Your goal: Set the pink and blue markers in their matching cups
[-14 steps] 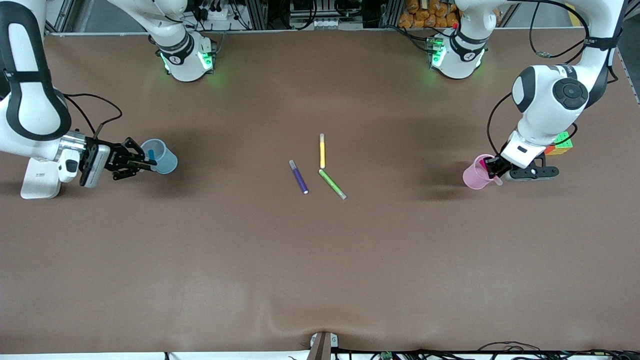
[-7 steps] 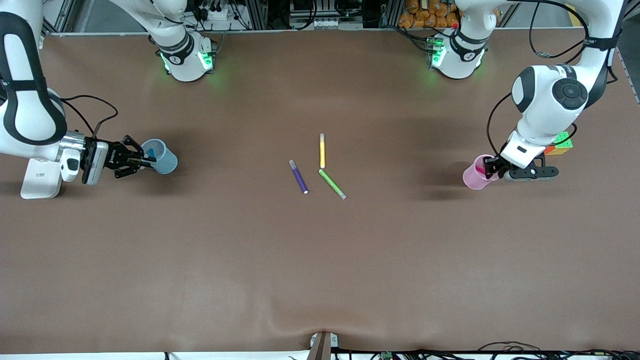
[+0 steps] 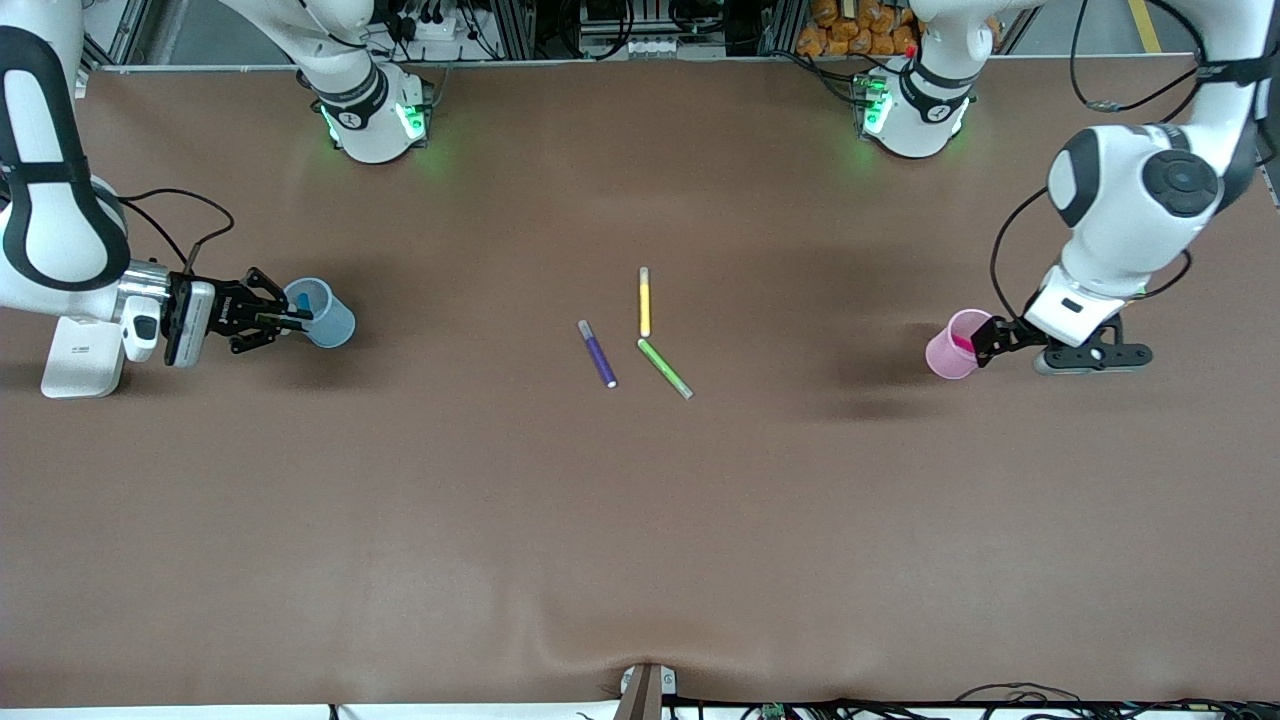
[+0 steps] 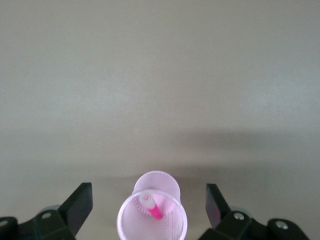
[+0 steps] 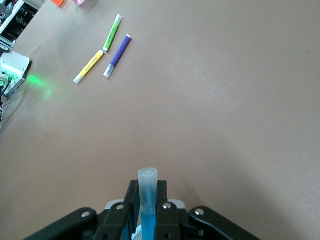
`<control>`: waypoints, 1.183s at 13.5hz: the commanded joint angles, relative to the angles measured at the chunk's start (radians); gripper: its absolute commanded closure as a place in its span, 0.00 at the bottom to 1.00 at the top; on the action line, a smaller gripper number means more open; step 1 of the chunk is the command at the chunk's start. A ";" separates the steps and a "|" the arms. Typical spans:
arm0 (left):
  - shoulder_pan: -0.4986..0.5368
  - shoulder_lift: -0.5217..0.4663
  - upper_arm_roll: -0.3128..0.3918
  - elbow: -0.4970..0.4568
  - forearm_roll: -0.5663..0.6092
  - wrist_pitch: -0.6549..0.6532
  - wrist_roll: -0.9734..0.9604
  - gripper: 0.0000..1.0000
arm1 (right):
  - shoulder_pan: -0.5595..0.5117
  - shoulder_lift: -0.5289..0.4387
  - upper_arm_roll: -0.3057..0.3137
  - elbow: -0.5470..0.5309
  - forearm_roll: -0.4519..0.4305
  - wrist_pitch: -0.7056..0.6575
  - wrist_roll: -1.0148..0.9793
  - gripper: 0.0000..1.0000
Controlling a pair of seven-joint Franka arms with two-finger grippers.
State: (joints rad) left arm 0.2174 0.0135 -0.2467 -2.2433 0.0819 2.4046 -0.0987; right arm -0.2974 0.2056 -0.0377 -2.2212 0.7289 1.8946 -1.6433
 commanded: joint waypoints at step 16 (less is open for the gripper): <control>0.013 -0.112 -0.033 0.625 -0.082 -0.847 0.099 0.00 | -0.036 0.035 0.019 0.266 0.018 -0.210 0.476 0.00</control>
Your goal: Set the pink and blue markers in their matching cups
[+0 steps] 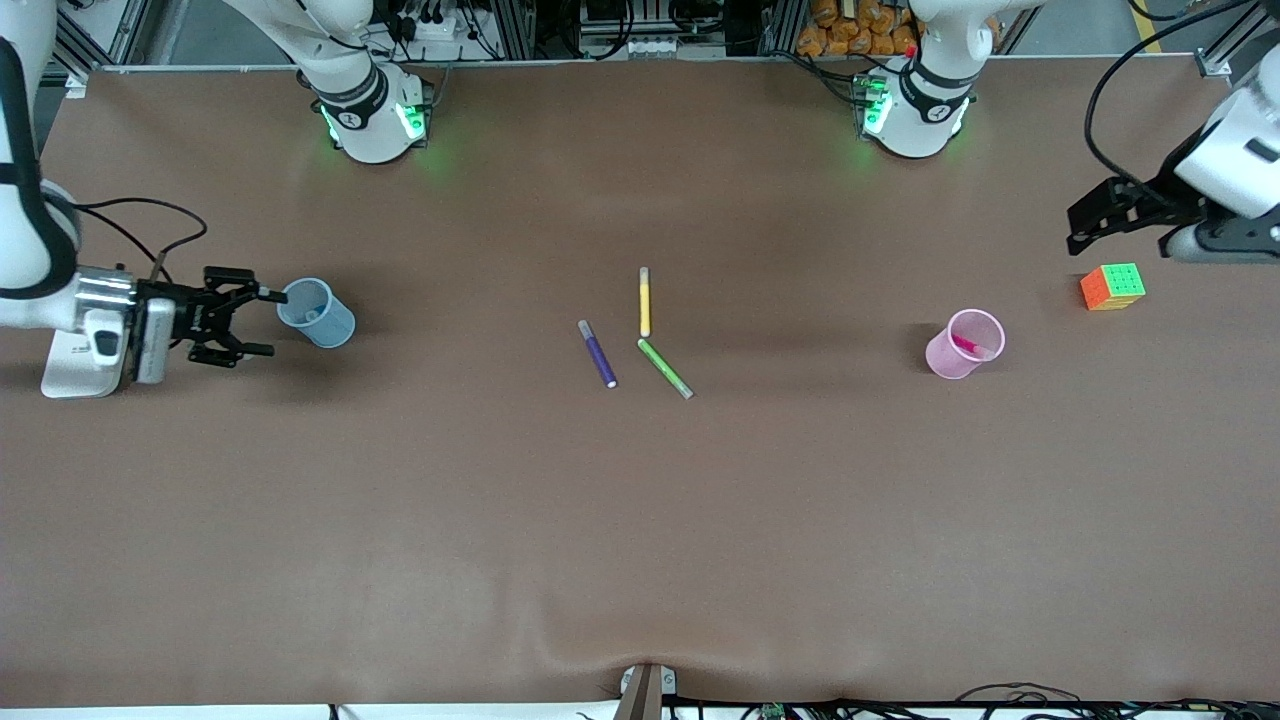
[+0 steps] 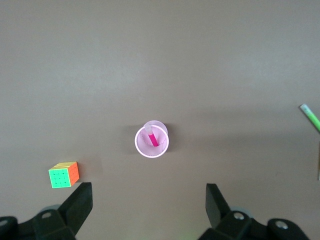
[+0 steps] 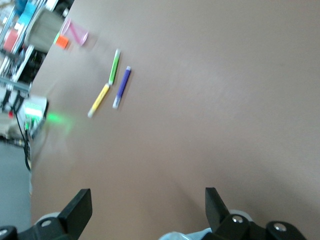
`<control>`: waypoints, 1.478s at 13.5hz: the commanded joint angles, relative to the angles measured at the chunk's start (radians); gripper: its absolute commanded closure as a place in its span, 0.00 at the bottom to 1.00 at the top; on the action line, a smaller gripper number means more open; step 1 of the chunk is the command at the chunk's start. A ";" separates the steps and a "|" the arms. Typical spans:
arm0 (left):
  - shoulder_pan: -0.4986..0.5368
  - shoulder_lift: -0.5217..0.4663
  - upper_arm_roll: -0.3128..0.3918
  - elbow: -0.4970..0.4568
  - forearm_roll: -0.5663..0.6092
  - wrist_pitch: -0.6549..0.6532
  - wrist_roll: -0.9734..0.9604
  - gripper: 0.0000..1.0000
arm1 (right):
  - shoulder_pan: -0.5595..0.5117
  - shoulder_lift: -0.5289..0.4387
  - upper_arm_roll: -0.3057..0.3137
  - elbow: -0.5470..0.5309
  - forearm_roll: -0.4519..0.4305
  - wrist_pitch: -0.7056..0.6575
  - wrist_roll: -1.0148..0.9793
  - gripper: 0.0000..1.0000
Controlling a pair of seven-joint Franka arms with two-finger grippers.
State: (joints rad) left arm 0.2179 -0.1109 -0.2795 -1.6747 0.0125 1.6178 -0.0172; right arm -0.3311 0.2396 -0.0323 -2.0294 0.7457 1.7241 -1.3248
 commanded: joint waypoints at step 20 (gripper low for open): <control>-0.192 -0.098 0.189 -0.023 -0.013 -0.131 -0.030 0.00 | 0.267 0.000 0.015 0.656 -0.690 -0.139 1.051 0.00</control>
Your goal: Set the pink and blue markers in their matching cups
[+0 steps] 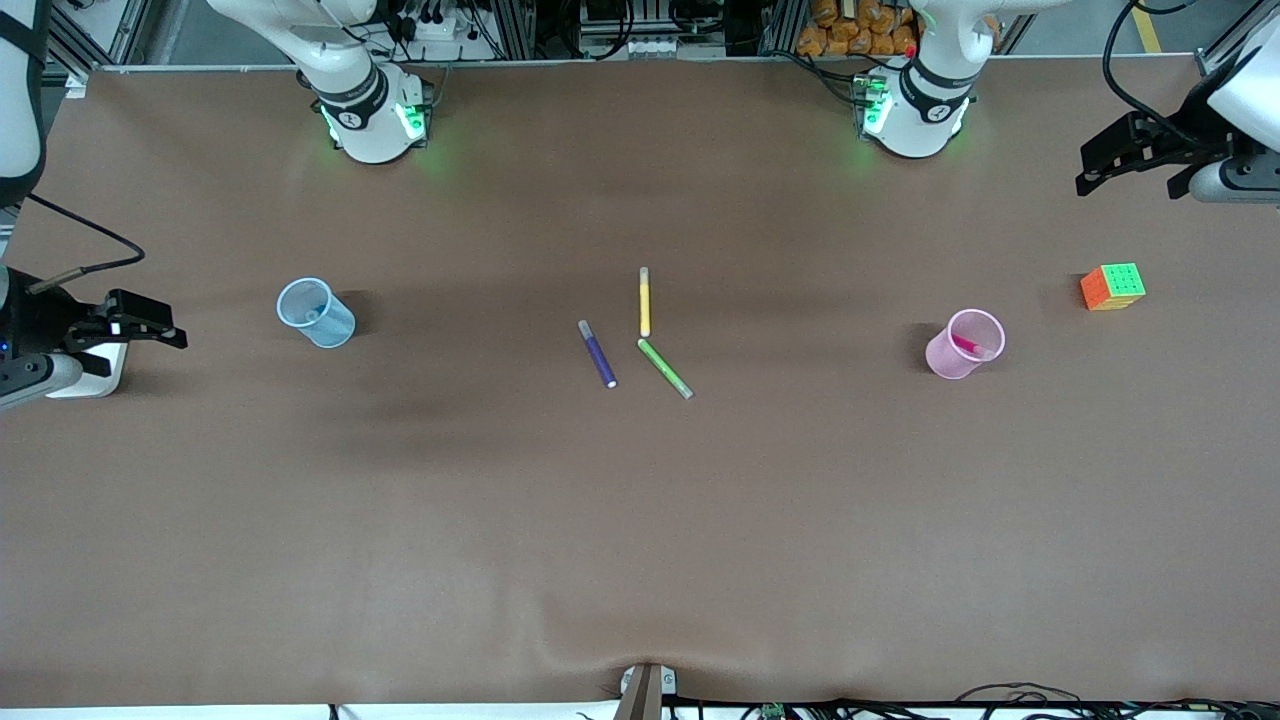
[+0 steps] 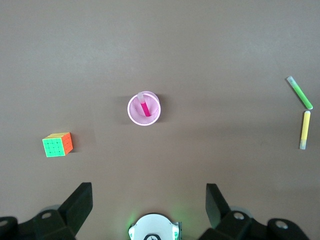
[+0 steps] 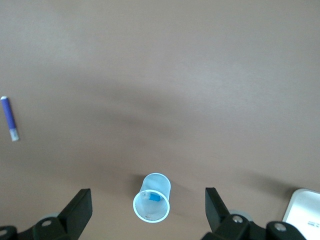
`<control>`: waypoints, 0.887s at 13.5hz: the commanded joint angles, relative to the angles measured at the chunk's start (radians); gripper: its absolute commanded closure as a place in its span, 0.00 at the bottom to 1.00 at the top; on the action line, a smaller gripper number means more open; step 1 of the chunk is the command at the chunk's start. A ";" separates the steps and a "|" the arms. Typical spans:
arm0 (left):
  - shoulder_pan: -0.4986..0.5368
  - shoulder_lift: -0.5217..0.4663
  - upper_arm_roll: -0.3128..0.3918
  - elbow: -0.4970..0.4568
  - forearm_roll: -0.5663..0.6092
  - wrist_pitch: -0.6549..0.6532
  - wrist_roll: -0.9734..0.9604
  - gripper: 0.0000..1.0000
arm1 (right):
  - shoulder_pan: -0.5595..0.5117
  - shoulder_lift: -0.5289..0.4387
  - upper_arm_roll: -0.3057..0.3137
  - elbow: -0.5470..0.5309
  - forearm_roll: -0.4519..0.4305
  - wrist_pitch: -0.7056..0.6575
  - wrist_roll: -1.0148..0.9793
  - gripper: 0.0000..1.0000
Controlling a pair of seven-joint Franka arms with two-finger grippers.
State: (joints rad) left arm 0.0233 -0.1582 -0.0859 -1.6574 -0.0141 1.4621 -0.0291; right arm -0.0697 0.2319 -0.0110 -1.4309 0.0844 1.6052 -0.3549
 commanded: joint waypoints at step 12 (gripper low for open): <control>0.059 -0.093 0.003 -0.091 0.020 0.064 -0.012 0.00 | 0.093 -0.113 -0.052 0.151 -0.117 -0.275 0.188 0.00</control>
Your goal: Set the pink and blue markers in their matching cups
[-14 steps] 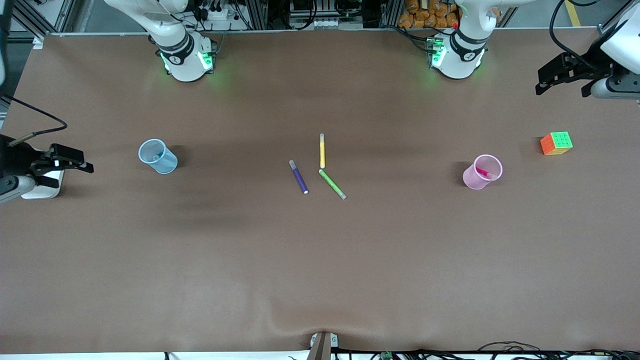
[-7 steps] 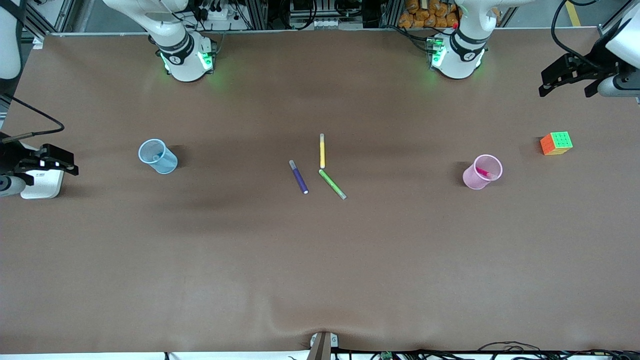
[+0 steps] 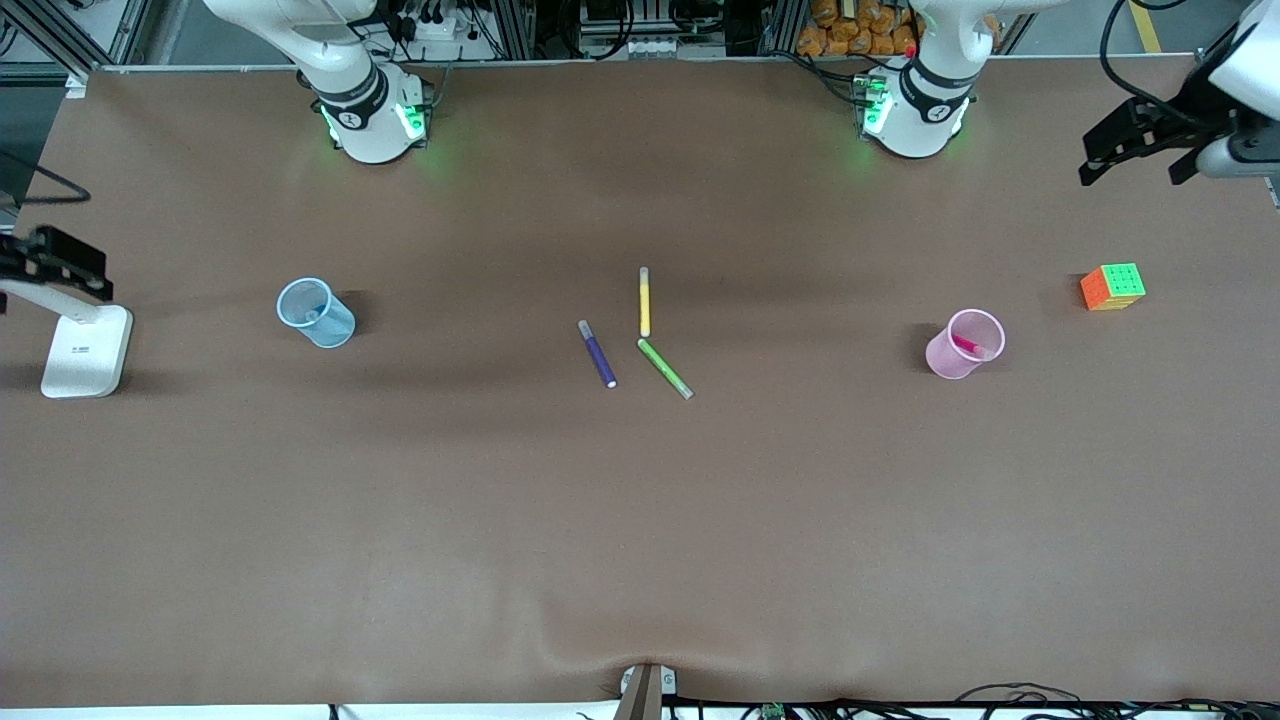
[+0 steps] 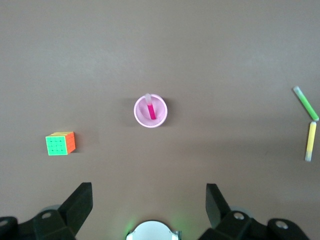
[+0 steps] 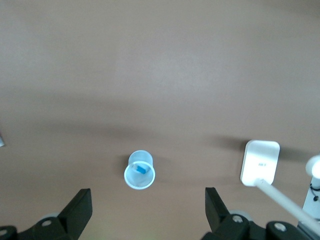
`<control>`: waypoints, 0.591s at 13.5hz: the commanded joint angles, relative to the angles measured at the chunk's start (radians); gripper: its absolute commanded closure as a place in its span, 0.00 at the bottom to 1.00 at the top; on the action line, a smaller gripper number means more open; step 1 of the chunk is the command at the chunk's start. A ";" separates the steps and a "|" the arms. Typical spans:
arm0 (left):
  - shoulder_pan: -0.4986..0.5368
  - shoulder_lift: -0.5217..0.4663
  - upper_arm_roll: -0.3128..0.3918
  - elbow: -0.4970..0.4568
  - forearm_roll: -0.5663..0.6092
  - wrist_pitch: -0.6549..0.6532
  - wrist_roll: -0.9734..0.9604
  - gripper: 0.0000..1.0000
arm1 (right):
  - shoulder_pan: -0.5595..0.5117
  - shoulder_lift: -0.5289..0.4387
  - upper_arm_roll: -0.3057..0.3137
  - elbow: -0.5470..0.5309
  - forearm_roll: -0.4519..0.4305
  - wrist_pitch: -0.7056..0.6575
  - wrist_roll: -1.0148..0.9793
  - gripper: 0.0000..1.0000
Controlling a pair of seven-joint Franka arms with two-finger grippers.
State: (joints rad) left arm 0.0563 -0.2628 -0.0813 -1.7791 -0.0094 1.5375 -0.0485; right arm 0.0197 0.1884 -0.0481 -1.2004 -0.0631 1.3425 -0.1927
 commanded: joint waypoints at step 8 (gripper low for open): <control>0.020 0.088 -0.032 0.098 0.019 -0.042 0.009 0.00 | -0.020 -0.330 -0.039 -0.463 0.032 0.179 0.093 0.00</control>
State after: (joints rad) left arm 0.0764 -0.2331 -0.1074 -1.7564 -0.0094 1.5126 -0.0458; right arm 0.0103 -0.1216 -0.0914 -1.6415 -0.0495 1.4986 -0.1262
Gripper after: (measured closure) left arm 0.000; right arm 0.000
